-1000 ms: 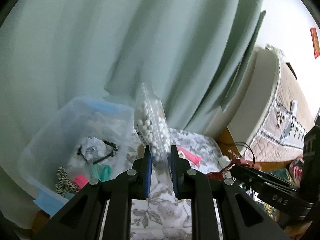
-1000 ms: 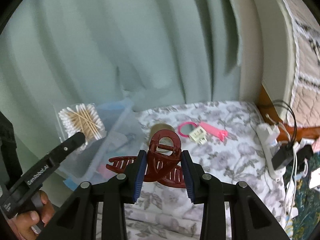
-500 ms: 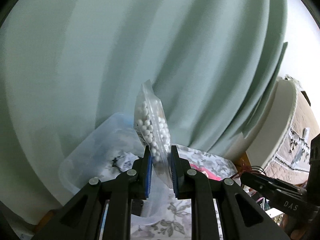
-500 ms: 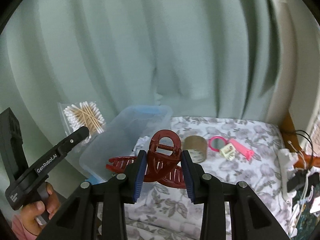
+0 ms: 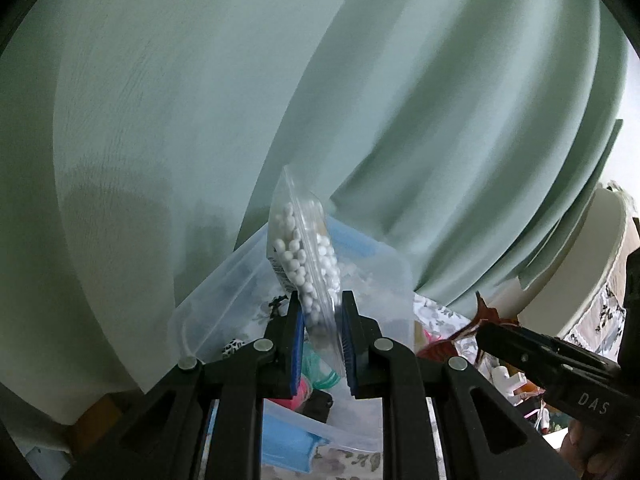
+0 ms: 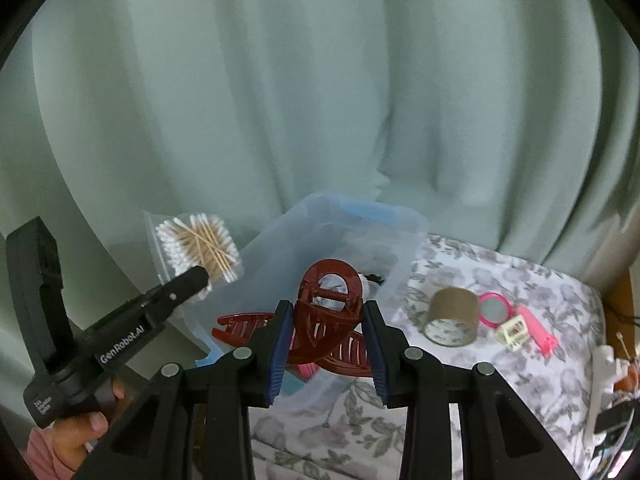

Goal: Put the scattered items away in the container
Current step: 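Carry swab bag and claw clip into the clear box and open both grippers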

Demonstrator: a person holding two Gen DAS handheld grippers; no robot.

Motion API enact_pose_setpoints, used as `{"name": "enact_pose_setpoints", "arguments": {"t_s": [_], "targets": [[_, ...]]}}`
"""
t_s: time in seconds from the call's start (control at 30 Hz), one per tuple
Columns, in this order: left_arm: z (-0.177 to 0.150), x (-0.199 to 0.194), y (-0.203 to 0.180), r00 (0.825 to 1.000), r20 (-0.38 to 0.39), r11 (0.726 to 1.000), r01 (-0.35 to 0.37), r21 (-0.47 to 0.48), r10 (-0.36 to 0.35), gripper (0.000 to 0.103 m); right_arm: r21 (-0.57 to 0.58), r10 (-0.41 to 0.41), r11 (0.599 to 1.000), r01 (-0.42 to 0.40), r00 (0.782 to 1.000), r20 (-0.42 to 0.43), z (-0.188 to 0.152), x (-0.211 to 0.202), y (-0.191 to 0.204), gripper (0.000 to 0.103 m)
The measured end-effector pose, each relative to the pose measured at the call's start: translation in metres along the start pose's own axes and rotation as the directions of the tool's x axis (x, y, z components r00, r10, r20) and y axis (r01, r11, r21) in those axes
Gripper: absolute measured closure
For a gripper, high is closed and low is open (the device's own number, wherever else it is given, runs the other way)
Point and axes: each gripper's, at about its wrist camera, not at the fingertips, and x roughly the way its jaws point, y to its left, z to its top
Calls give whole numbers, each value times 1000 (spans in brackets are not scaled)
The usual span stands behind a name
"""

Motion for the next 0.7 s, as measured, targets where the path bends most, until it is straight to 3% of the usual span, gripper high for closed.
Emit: {"name": "enact_pose_setpoints", "arguments": {"t_s": [0.33,0.7], "targets": [[1,22,9,999,-48,1000,1,-17,-2,86,-19,3,1000,-4,999,-33,11,30,8,65],[10,37,2,999,-52,1000,-3,-22,2,86,-36,7,999,-8,999,-35,22,33,18,65]]}}
